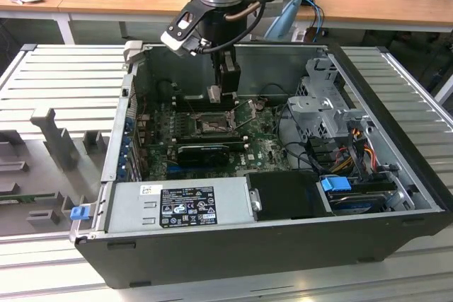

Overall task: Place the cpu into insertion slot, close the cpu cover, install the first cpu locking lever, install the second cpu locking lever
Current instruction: 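Place the cpu into insertion slot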

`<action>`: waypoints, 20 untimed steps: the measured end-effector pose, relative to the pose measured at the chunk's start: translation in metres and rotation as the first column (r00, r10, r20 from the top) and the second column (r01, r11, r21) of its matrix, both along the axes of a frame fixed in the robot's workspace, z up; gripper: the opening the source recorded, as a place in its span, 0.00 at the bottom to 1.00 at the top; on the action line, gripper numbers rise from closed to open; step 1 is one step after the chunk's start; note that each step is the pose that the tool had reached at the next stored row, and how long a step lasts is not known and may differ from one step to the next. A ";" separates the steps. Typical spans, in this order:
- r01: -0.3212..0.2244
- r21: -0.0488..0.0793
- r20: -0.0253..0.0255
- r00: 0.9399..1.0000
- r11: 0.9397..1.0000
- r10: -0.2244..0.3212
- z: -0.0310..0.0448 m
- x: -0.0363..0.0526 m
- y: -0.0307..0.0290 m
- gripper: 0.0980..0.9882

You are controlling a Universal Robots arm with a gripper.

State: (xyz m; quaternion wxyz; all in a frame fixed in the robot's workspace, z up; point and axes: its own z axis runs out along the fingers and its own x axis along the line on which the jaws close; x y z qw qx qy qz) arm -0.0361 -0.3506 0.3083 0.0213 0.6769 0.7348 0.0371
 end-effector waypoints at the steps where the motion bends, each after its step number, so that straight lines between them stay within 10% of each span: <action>1: 0.003 0.000 0.000 1.000 1.000 -0.003 -0.0018 0.0000 0.0000 0.48; 10: 0.106 -0.001 0.000 0.994 0.994 -0.106 -0.0192 0.0000 0.0000 0.48; 20: 0.045 -0.001 0.000 0.999 0.999 -0.045 -0.0431 -0.0008 0.0032 0.48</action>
